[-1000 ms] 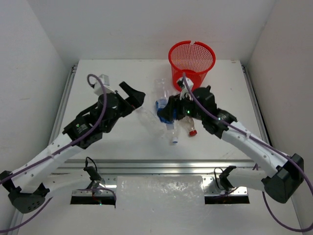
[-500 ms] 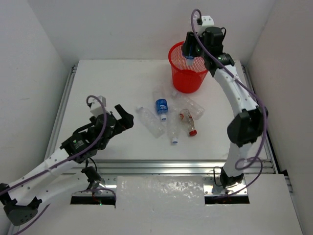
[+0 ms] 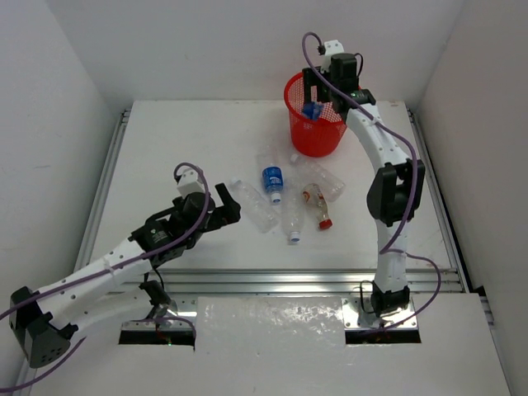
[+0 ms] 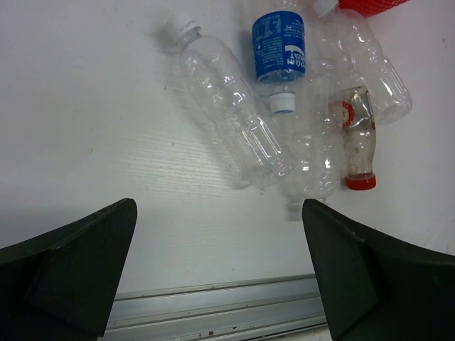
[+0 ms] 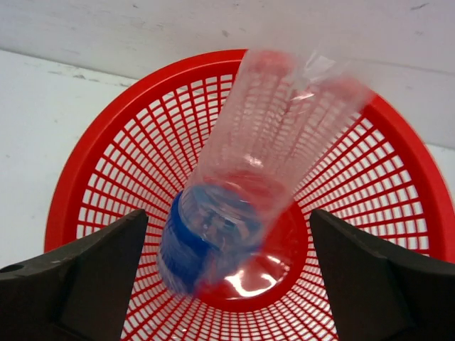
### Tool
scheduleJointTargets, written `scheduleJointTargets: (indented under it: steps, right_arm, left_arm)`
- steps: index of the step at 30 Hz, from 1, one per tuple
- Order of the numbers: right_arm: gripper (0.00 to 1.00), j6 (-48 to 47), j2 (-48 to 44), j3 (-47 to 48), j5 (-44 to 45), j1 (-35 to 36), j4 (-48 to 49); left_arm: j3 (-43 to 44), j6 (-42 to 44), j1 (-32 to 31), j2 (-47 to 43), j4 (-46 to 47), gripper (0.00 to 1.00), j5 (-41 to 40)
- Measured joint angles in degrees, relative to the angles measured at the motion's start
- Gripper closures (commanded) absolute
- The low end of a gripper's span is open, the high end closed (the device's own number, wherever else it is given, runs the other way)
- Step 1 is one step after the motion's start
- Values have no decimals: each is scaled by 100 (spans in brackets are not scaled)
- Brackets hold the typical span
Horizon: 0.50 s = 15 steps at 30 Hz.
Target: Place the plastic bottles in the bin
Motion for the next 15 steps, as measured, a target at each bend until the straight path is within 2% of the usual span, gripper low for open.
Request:
scheduleJointTargets:
  steps: [6,9,12,15]
  right_arm:
    - [1,-66,-166,15,83,0,-118]
    - [1,-57,-374,9,116,0,-275]
    - [1,87,-824,-160,85,2,-463]
    - [1,332,-1661,-717,-35,68,-649]
  left_arm:
    - [-28,-140,0,162,24,0,2]
    - [94,-376,0,575,-13,0,-4]
    - [302,-726,0,1123,-68,0,-7]
    - [673,-1115,0,1792,-105,0,2]
